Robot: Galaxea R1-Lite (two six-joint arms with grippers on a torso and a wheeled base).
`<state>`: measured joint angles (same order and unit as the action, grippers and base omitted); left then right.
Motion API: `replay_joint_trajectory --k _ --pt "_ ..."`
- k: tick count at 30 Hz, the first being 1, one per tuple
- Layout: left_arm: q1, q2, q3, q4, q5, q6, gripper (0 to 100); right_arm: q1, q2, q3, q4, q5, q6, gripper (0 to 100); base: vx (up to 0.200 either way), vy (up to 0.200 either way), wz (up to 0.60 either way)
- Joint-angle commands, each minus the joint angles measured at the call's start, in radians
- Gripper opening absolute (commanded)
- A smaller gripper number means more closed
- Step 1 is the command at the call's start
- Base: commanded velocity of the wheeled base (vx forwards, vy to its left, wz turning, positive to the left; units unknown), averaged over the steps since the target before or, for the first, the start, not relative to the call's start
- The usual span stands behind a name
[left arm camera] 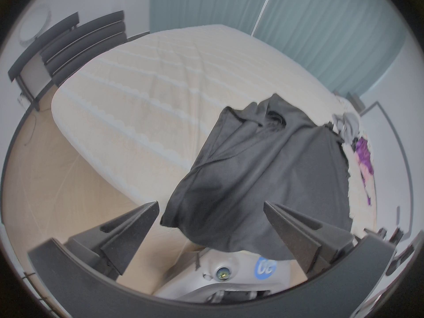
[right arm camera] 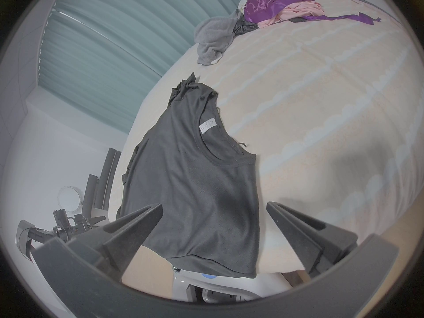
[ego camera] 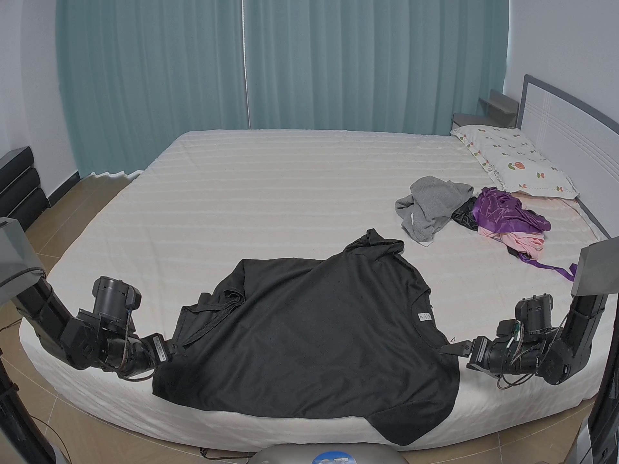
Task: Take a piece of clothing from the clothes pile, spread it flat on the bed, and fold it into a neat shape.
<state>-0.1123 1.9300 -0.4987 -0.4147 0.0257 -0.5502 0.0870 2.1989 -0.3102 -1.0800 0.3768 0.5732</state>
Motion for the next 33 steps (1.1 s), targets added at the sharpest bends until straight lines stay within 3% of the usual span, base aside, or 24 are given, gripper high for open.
replay_joint_trajectory --k 1,9,21,33 --pt "0.003 -0.025 -0.038 -0.001 -0.006 -0.037 100 0.0 -0.015 -0.004 -0.006 0.002 0.011 100 0.0 0.0 0.0" --pt "0.006 -0.034 -0.063 0.001 -0.007 -0.074 100 -0.004 -0.034 -0.001 -0.008 0.007 0.013 100 0.0 0.0 0.0" --pt "0.014 -0.02 -0.07 0.002 -0.007 -0.083 100 -0.018 -0.034 -0.004 -0.008 0.008 0.013 100 0.0 0.2 0.0" --pt "0.014 -0.019 -0.092 -0.001 -0.026 -0.128 100 -0.024 -0.036 -0.004 -0.009 0.01 0.013 100 0.0 0.0 0.0"
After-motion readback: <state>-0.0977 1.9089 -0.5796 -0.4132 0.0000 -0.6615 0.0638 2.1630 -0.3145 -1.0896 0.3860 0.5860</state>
